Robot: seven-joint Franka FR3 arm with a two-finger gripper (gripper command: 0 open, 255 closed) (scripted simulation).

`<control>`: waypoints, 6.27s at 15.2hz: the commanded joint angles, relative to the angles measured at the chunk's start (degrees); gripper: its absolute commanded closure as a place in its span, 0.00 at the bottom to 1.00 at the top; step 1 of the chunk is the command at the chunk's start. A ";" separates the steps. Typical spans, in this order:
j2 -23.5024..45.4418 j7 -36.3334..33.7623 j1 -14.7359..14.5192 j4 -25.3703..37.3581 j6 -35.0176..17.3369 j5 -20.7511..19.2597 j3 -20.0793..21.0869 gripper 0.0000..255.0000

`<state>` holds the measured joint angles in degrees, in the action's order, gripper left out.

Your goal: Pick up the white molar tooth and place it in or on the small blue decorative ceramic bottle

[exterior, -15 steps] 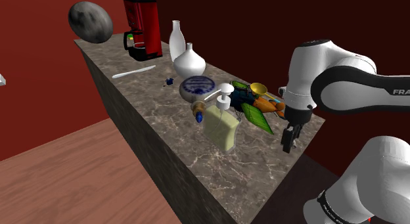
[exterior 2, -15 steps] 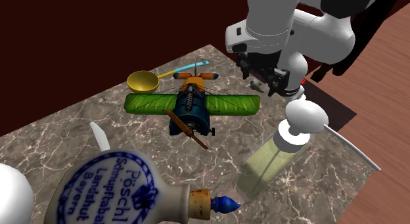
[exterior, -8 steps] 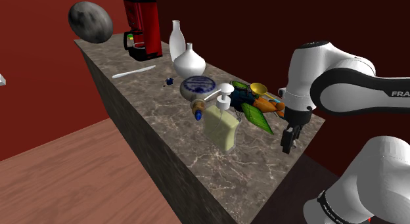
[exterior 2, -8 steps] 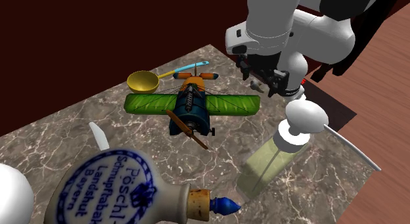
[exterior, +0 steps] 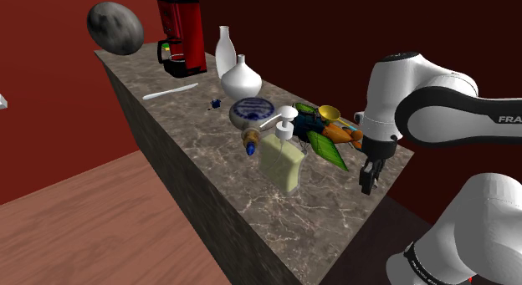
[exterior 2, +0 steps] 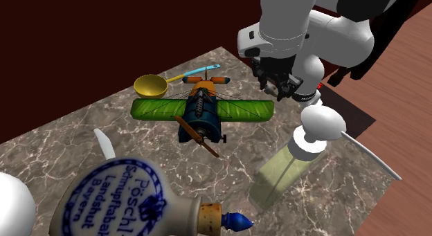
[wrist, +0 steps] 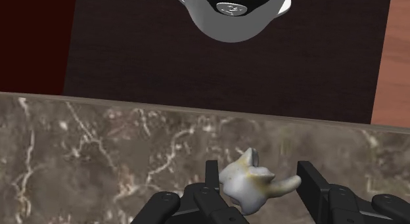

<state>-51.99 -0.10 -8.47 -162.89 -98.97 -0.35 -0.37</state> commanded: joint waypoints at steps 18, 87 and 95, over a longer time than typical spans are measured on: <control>-0.82 0.01 -0.03 11.95 12.76 0.06 0.06 1.00; 81.50 -3.56 -1.67 97.50 16.00 0.09 2.31 0.00; 86.98 -3.61 -1.88 112.14 25.15 -0.05 2.29 0.00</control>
<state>33.16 -3.71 -10.30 -55.81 -77.14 -0.34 1.94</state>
